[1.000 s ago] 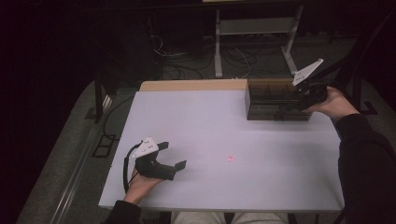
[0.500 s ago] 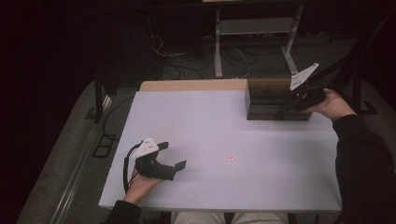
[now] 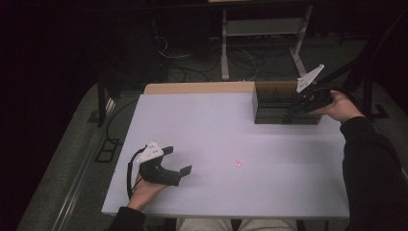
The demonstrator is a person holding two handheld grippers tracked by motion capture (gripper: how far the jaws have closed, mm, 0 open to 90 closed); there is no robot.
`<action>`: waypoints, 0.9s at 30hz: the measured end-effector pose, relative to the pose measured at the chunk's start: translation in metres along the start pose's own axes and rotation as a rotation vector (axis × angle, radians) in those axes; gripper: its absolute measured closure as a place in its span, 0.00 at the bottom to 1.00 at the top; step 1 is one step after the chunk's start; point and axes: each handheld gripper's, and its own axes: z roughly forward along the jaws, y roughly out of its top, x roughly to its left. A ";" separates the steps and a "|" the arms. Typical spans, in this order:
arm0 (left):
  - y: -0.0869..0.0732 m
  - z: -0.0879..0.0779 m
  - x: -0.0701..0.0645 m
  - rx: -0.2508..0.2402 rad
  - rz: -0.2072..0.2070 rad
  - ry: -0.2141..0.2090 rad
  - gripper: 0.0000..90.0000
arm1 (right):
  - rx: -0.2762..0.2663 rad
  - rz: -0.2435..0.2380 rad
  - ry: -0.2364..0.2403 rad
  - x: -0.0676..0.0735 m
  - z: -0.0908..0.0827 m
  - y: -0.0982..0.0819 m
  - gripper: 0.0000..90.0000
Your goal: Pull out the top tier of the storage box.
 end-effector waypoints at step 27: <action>-0.001 -0.001 -0.001 -0.002 0.004 0.001 0.00 | -0.034 0.039 0.106 -0.008 -0.001 -0.008 0.93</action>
